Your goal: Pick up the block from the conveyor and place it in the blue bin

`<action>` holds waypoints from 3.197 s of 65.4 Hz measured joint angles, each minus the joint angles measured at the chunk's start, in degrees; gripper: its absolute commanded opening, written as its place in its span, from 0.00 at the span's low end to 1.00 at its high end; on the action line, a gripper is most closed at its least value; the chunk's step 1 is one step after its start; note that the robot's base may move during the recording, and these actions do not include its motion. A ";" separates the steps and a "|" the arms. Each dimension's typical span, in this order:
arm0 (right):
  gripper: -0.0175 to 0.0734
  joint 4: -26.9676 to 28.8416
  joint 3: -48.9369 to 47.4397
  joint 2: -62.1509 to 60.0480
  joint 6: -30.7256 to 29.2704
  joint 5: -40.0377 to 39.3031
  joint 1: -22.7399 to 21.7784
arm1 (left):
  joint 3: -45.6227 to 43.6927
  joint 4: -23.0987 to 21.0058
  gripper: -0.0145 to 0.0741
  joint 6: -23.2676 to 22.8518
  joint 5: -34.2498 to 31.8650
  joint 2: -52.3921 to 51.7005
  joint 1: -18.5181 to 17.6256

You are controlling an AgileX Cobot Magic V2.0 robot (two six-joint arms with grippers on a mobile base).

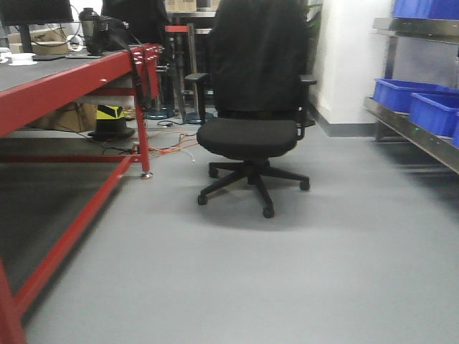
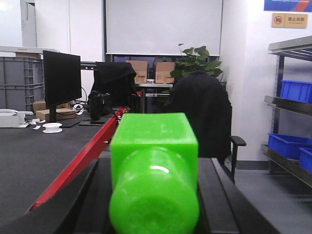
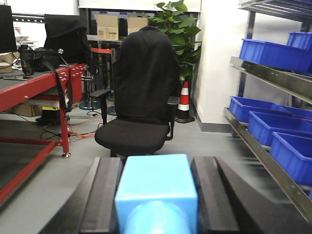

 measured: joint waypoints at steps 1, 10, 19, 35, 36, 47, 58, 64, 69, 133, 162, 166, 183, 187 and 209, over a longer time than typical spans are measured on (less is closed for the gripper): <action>0.02 0.00 0.00 0.00 0.00 0.00 0.00 | 0.00 0.00 0.04 0.00 0.00 0.00 0.00; 0.02 0.02 0.00 0.00 0.00 0.00 0.00 | 0.00 0.00 0.04 0.00 0.00 0.00 0.00; 0.02 0.02 0.00 0.00 0.00 0.00 0.00 | 0.00 0.00 0.04 0.00 0.00 0.00 0.00; 0.02 0.02 0.00 0.00 0.00 0.00 0.00 | 0.00 0.00 0.04 0.00 0.00 0.00 0.00; 0.02 0.02 0.00 0.00 0.00 0.00 0.00 | 0.00 0.00 0.04 0.00 0.00 0.00 0.00; 0.02 0.02 0.00 0.00 0.00 0.00 0.00 | 0.00 0.00 0.04 0.00 0.00 0.00 0.00; 0.02 0.02 0.00 0.00 0.00 0.00 0.00 | 0.00 0.00 0.04 0.00 0.00 0.00 0.00; 0.02 0.02 0.00 0.00 0.00 0.00 0.00 | 0.00 0.00 0.04 0.00 0.00 0.00 0.00; 0.01 0.02 0.00 0.00 0.00 0.00 0.00 | 0.00 0.00 0.04 0.00 0.00 0.00 0.00; 0.01 0.02 0.00 0.00 0.00 0.00 0.00 | 0.00 0.00 0.04 0.00 0.00 0.00 0.00; 0.01 0.02 0.00 0.00 0.00 0.00 0.00 | 0.00 0.00 0.04 0.00 -0.10 0.00 0.00; 0.01 0.02 0.00 0.00 0.00 0.00 0.00 | 0.00 0.00 0.04 0.00 -0.10 0.00 0.00; 0.01 0.11 0.00 0.00 0.00 0.00 0.00 | 0.00 0.00 0.04 0.00 -0.10 0.00 0.00; 0.01 0.11 0.00 0.00 0.00 0.00 0.00 | 0.00 0.00 0.04 0.00 -0.10 0.00 0.00; 0.01 0.11 0.00 0.00 0.00 0.00 0.00 | 0.00 0.00 0.04 0.00 -0.10 0.00 0.00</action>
